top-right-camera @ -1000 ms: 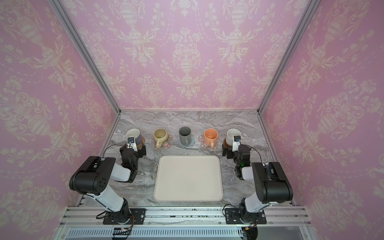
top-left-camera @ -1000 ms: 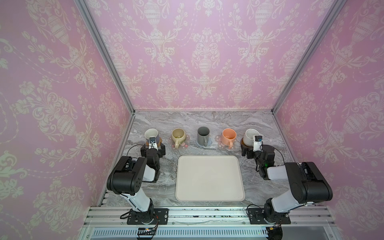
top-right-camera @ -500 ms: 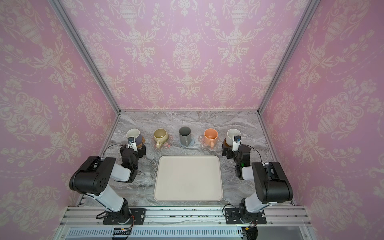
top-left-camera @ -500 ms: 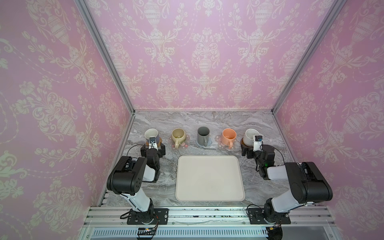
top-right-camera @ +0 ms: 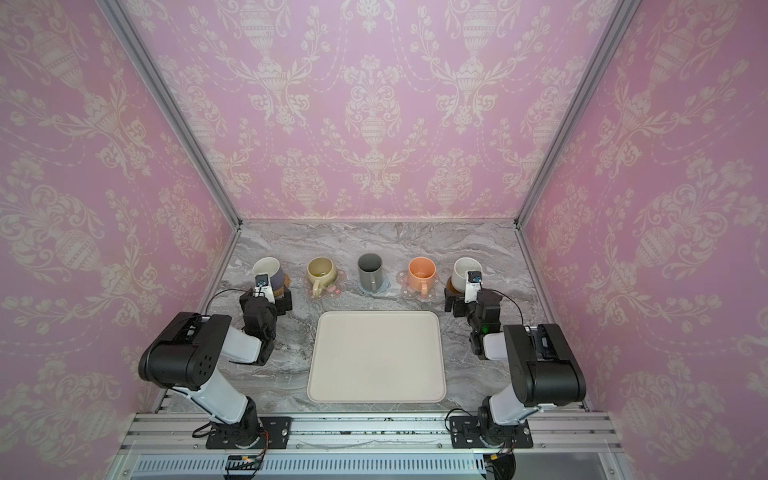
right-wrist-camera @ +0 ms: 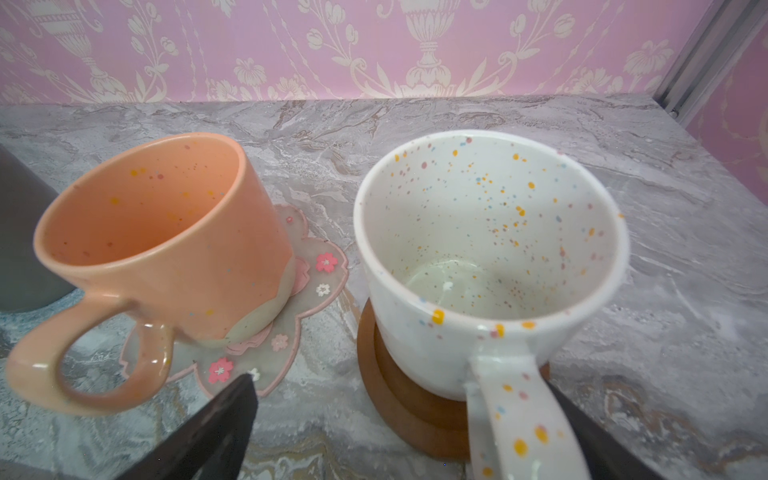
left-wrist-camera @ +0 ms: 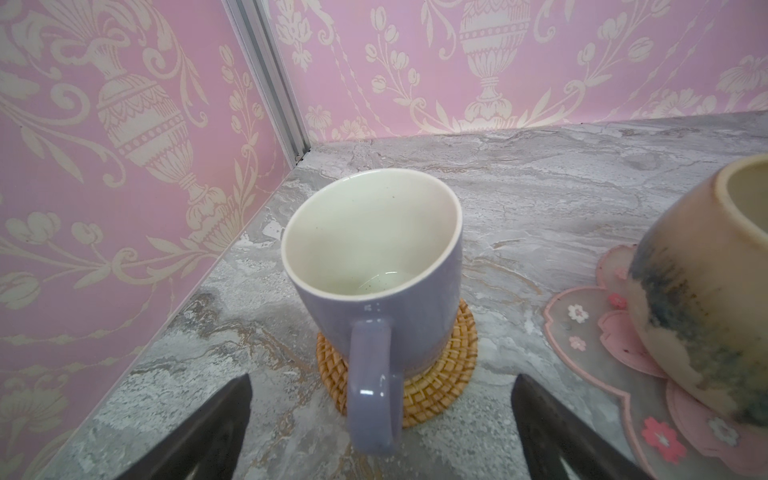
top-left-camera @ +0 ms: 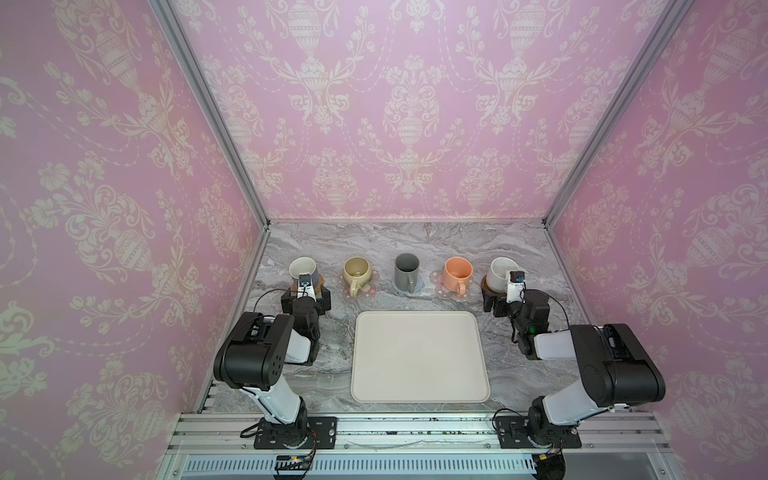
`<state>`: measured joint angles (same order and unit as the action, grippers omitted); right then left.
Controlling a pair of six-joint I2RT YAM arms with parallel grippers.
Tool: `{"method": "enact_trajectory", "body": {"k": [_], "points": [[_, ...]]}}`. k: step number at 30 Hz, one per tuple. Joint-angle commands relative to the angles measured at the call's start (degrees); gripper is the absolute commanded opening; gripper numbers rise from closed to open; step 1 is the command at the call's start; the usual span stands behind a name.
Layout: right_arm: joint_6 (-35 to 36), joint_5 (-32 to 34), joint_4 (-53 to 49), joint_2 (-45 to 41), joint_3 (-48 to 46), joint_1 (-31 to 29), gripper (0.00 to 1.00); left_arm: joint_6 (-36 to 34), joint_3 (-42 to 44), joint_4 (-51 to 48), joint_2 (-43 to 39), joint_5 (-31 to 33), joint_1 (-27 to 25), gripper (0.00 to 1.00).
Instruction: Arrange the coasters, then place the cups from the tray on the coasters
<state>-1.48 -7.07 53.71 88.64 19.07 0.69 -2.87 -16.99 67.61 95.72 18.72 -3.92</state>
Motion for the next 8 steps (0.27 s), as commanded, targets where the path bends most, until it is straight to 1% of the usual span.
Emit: {"method": "enact_trajectory", "body": {"k": [1,8], "points": [[-0.5,0.1,1.2,0.1,1.7,0.2,1.00,1.5,-0.4,-1.3,-0.7,0.4,0.2,0.99],[-0.4,0.2,1.2,0.1,1.7,0.1,1.00,1.5,-0.4,-1.3,-0.7,0.5,0.2,0.99]]}}
